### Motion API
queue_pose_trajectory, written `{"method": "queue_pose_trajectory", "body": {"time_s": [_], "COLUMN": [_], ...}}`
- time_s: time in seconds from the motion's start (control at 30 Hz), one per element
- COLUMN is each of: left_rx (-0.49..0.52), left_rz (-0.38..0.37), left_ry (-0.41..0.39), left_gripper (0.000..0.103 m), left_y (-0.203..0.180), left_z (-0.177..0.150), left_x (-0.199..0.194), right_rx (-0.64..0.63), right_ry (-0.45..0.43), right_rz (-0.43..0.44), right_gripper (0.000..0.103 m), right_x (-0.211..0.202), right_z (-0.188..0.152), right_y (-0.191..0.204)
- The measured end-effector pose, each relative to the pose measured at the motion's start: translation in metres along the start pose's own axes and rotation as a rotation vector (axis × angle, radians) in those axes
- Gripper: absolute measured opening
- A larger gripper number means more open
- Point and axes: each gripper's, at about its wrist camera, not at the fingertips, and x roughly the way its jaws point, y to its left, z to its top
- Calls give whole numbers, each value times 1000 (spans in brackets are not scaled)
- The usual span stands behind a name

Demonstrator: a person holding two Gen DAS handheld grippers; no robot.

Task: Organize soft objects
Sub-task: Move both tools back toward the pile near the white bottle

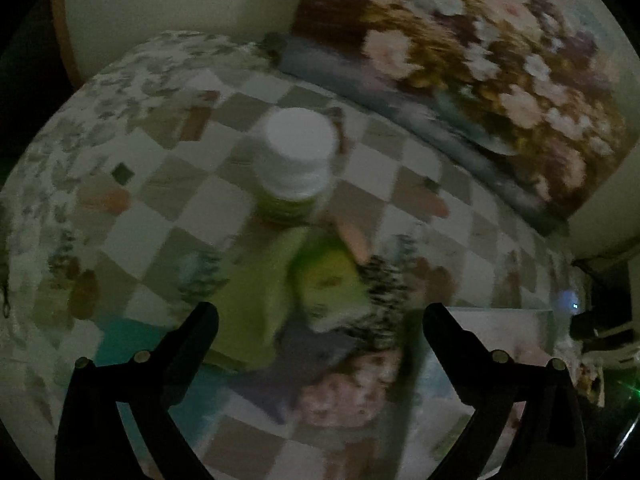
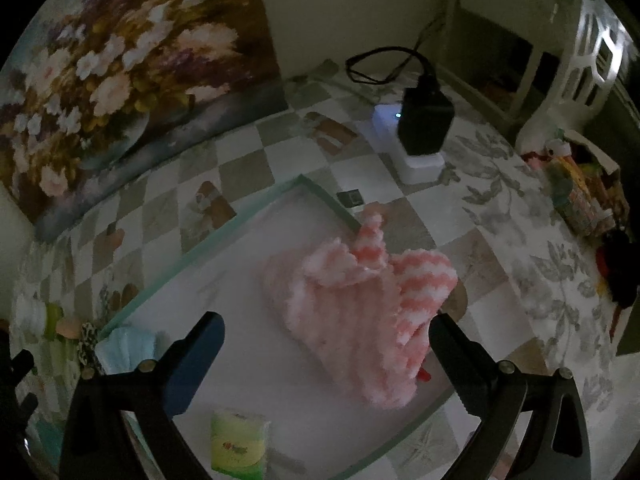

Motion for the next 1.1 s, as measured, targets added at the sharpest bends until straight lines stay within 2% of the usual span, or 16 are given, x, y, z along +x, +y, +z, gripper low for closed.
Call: {"method": "queue_pose_trajectory", "body": {"time_s": [0.3, 0.43, 0.57, 0.73, 0.93, 1.1], "left_rx": [-110, -163, -170, -184, -126, -138], "left_rz": [33, 33, 72, 66, 57, 44], "left_ry": [8, -8, -9, 27, 87, 116], "left_gripper": [102, 102, 102, 102, 102, 102], "left_y": [53, 74, 86, 91, 77, 74], "left_z": [14, 20, 23, 24, 24, 26], "left_x": [4, -1, -3, 4, 22, 32], "right_rx": [-96, -174, -250, -356, -491, -604], "right_ry": [-17, -20, -11, -19, -23, -25], "right_rz": [43, 119, 211, 276, 337, 341], "right_gripper": [103, 103, 103, 103, 103, 103], "right_x": [-9, -13, -17, -21, -18, -10], "right_z": [-7, -16, -25, -40, -61, -76], "right_y": [41, 79, 116, 161, 200, 225]}}
